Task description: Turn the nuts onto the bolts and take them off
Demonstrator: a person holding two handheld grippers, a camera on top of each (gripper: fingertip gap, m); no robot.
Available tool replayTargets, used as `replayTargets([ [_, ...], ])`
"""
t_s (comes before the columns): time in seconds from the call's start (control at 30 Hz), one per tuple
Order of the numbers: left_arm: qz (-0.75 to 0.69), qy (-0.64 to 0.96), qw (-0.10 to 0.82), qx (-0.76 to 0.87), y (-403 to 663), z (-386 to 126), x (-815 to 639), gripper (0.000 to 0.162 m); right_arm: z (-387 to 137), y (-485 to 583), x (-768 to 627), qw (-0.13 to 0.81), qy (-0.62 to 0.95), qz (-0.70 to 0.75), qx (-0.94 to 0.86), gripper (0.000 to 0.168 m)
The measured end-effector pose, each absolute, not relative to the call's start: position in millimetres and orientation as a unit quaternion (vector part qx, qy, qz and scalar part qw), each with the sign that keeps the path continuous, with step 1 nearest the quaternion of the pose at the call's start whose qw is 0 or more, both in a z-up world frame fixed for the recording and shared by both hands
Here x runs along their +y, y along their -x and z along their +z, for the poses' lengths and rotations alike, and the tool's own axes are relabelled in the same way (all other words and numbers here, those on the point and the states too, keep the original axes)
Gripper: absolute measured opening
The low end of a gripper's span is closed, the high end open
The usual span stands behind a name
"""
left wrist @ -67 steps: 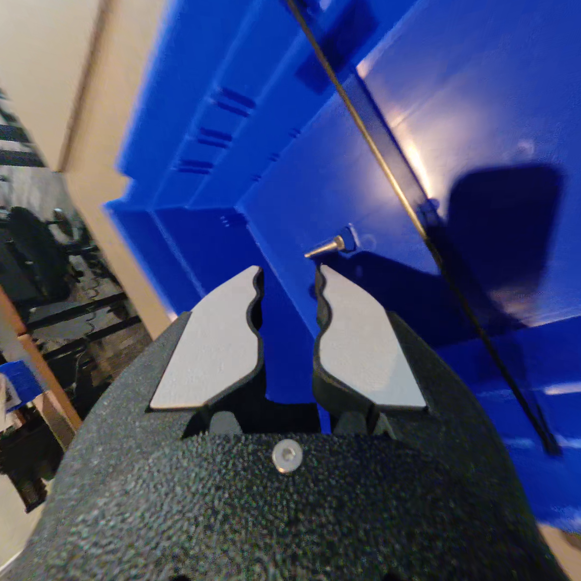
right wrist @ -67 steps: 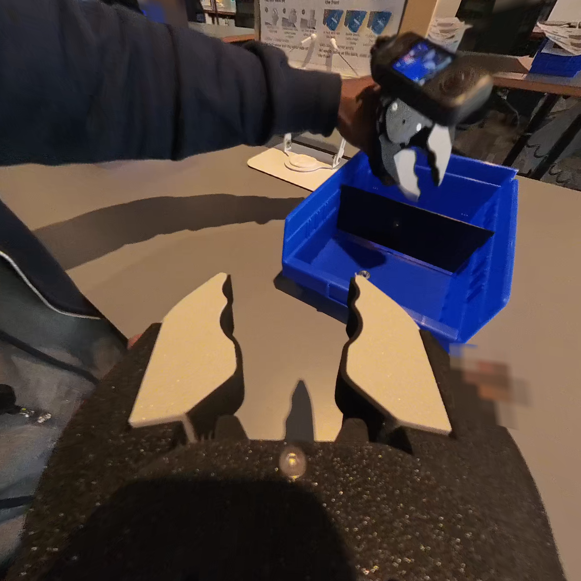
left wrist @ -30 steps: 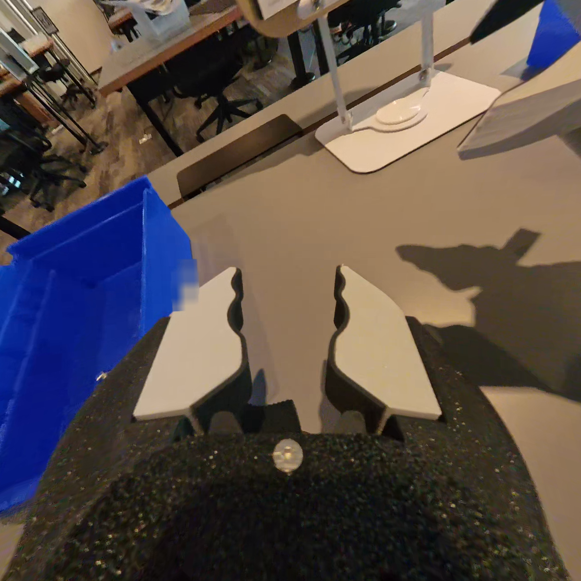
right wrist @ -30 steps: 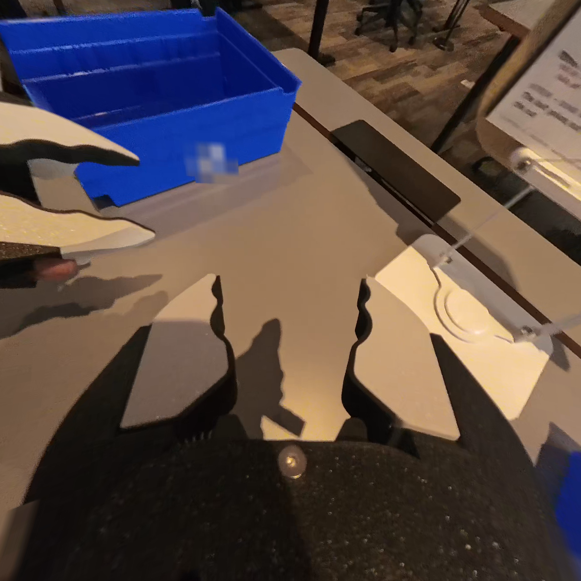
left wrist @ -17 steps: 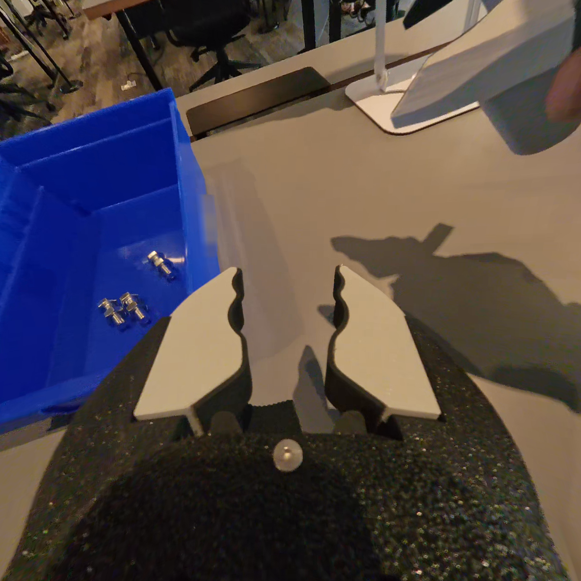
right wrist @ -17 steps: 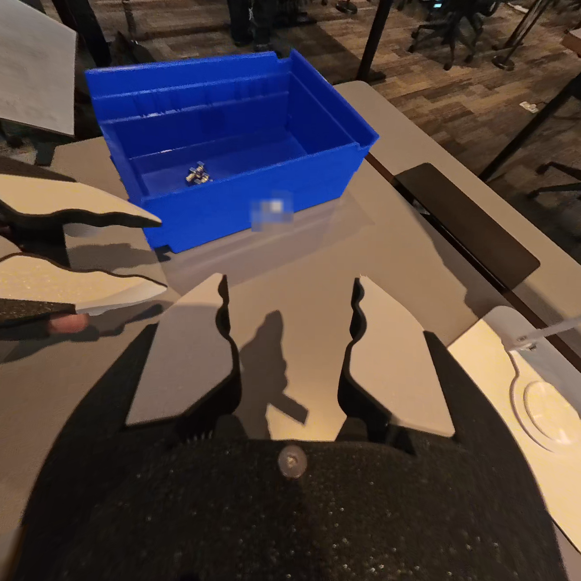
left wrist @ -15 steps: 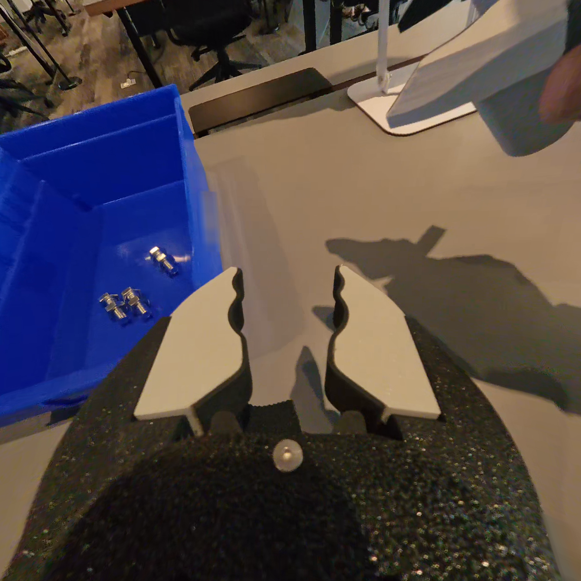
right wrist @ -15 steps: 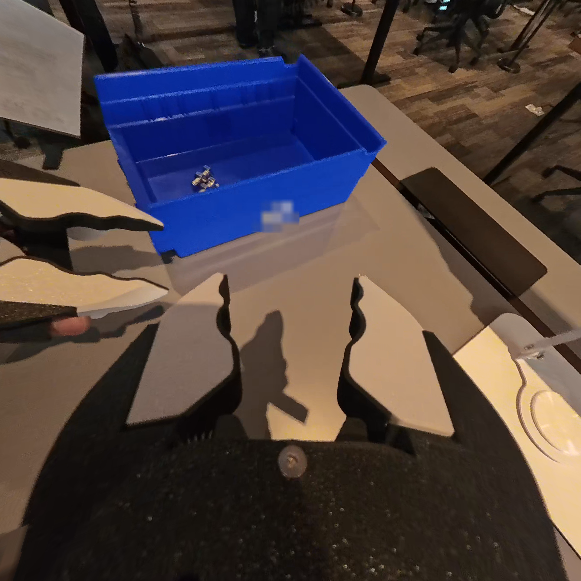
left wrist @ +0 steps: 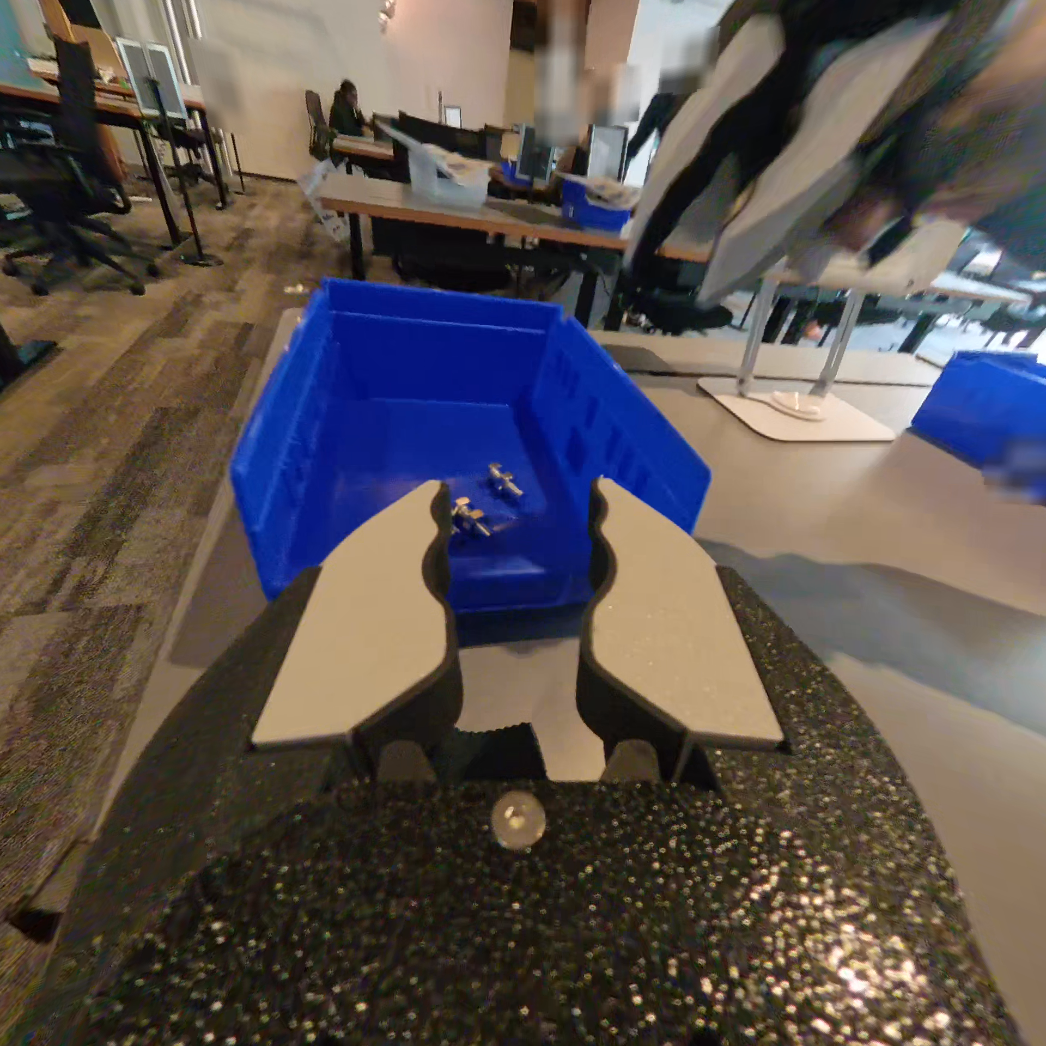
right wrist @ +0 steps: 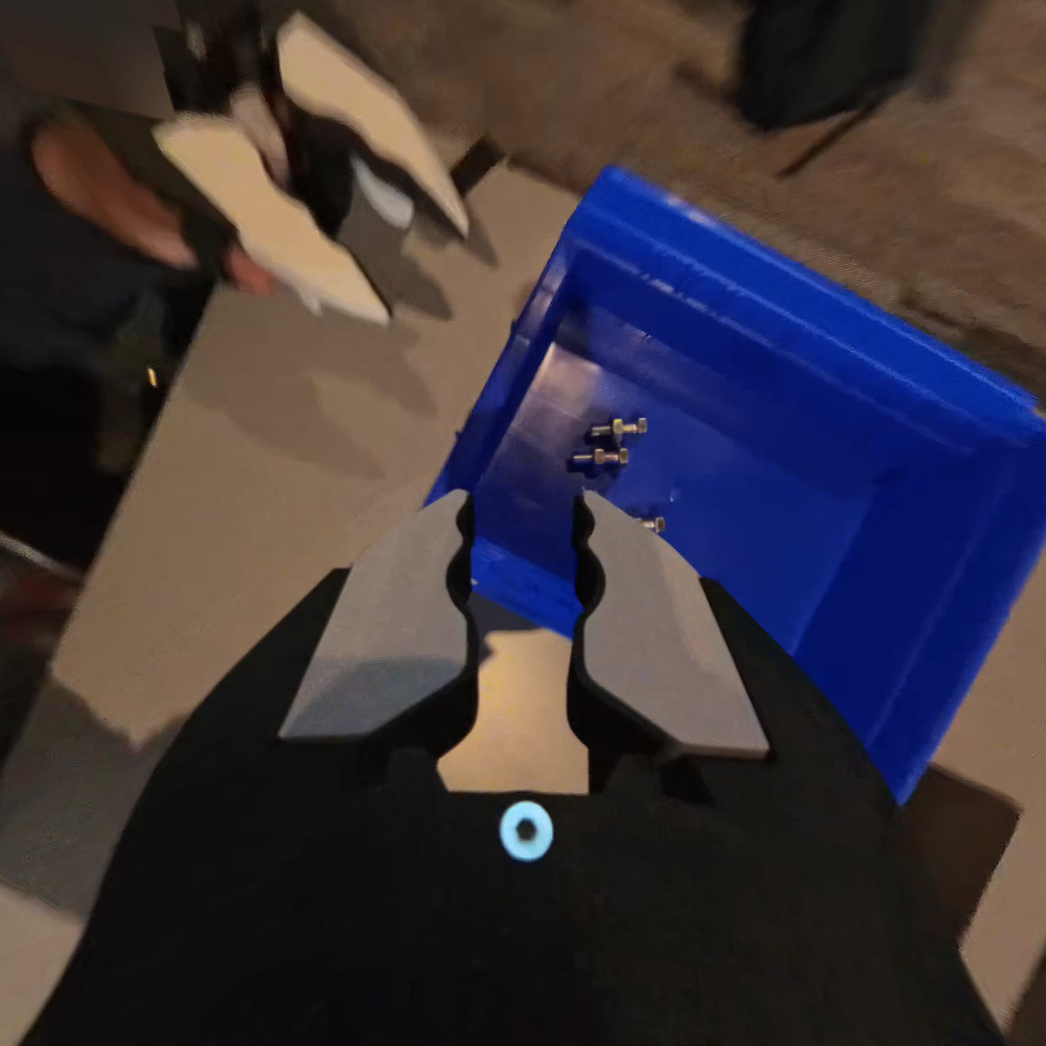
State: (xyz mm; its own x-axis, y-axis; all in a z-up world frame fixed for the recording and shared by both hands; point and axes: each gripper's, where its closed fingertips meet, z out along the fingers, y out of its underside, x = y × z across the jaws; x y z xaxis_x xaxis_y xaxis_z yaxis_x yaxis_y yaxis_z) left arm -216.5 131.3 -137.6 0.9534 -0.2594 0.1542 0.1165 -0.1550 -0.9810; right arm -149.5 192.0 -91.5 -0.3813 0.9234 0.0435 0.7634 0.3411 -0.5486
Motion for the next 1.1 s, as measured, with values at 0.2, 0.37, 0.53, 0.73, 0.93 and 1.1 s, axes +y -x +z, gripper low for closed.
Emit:
replayTargets([
  [0.2,-0.159,0.735,0.656,0.061,220.8,-147.8,138.8,0.045,-181.9,175.8,252.8,0.038,0.42,0.116,-0.899,0.018],
  [0.37,-0.175,0.735,0.654,0.045,231.2,-160.7,140.9,0.045,-217.4,176.8,283.6,0.034,0.276,0.042,-0.96,0.011],
  [0.53,-0.207,0.713,0.67,0.026,241.1,-154.4,136.8,0.043,-230.7,173.3,292.9,0.039,0.191,-0.007,-0.981,0.029],
  [0.73,-0.198,0.723,0.661,0.035,236.3,-157.9,140.1,0.043,-241.9,173.2,287.9,0.041,0.144,0.002,-0.989,0.027],
  [0.93,-0.204,0.722,0.661,0.032,234.1,-157.4,140.6,0.043,-252.8,176.0,287.5,0.04,0.119,-0.003,-0.992,0.025],
  [1.1,-0.205,0.722,0.66,0.033,232.7,-157.6,140.5,0.042,-258.8,170.7,292.3,0.025,0.117,-0.019,-0.993,0.026],
])
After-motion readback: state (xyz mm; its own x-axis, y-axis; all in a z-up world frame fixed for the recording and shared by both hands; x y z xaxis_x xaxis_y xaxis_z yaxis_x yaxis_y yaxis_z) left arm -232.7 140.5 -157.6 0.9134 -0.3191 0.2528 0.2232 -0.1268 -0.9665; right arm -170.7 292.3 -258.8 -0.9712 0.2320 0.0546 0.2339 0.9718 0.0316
